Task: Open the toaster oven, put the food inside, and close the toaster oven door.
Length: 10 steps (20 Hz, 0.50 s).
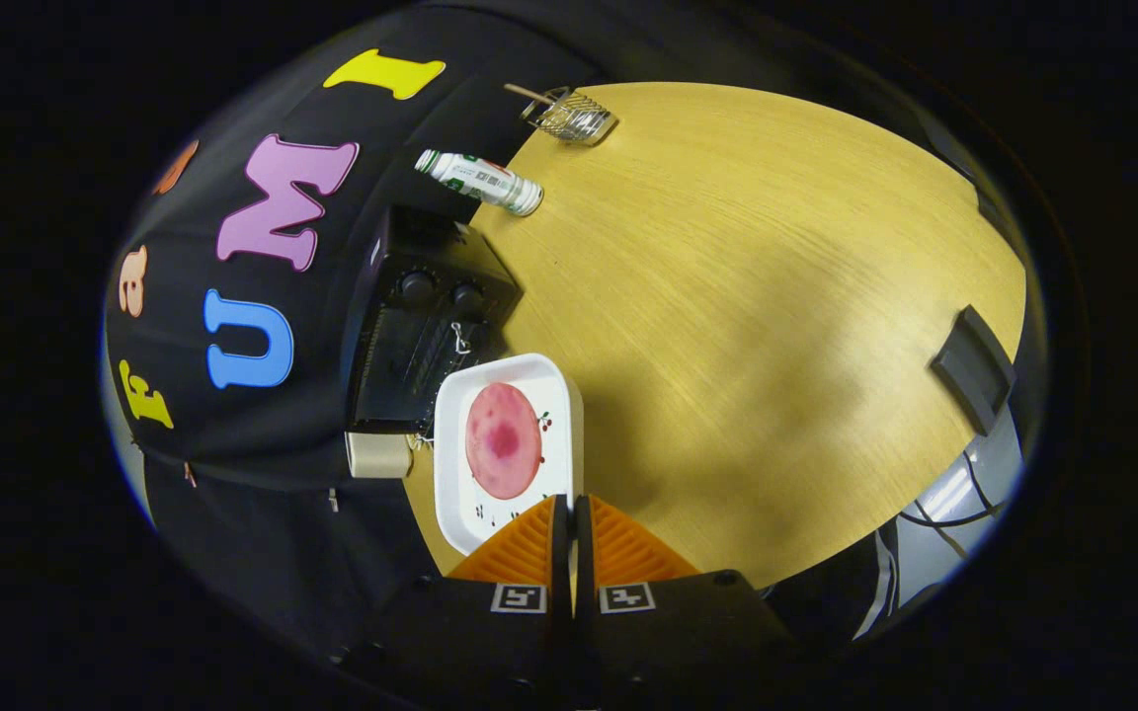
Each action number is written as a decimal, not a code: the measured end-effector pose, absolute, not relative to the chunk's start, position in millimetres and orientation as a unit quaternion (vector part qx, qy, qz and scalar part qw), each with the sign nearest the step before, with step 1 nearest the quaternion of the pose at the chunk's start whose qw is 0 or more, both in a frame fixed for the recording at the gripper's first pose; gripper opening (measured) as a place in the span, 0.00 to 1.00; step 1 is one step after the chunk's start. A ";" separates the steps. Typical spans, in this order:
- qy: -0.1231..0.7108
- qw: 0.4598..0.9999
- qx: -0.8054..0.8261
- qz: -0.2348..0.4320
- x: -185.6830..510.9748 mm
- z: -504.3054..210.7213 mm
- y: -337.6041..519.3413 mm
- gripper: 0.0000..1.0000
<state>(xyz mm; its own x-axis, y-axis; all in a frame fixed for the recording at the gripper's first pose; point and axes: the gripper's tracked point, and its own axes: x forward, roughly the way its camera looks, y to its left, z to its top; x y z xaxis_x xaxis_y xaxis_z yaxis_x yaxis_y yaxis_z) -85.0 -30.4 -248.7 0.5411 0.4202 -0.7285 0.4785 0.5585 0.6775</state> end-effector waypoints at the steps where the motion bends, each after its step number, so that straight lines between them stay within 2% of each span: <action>1: 0.480 0.742 0.469 -0.011 -82.0 -245.4 -19.6 0.05; 10: 0.481 0.746 0.459 0.049 -43.4 -220.8 64.8 0.05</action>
